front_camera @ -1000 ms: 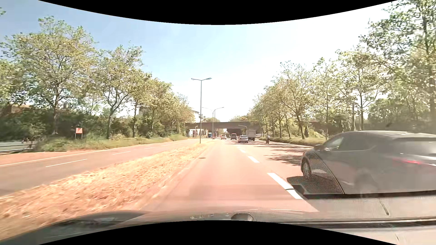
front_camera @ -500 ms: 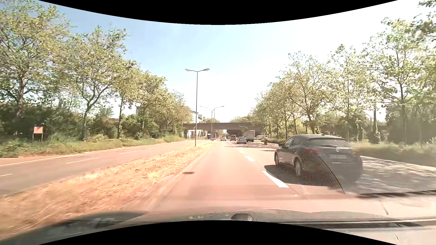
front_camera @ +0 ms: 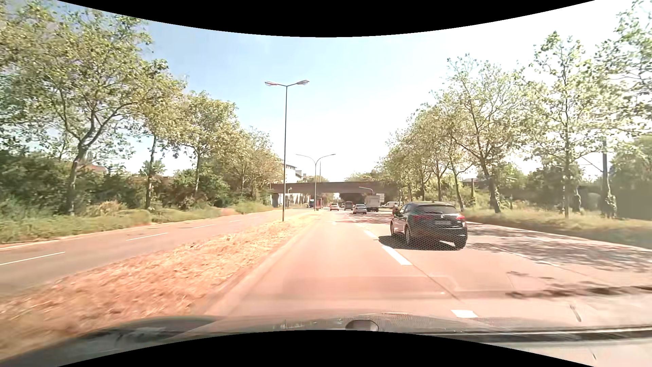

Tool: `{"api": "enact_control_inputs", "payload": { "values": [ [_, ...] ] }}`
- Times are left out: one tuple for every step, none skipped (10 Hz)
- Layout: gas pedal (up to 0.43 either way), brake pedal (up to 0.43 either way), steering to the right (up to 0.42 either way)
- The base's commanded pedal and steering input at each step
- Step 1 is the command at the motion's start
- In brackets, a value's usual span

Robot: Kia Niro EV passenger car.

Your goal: Follow the waypoints while adhering to traffic rules and regulations

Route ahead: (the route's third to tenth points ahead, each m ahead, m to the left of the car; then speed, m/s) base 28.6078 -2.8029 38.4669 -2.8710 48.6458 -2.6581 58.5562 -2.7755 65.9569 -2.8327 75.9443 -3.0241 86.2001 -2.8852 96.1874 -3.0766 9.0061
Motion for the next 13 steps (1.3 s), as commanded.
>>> {"api": "enact_control_inputs", "payload": {
  "values": [
    [0.000,0.000,0.000],
    [0.000,0.000,0.000],
    [0.000,0.000,0.000],
    [0.000,0.000,0.000],
    [0.000,0.000,0.000],
    [0.000,0.000,0.000],
    [0.000,0.000,0.000],
    [0.000,0.000,0.000],
    [0.000,0.000,0.000],
    [0.000,0.000,0.001],
    [0.000,0.000,0.003],
    [0.000,0.000,0.004],
    [0.000,0.000,0.004]
  ]
}}
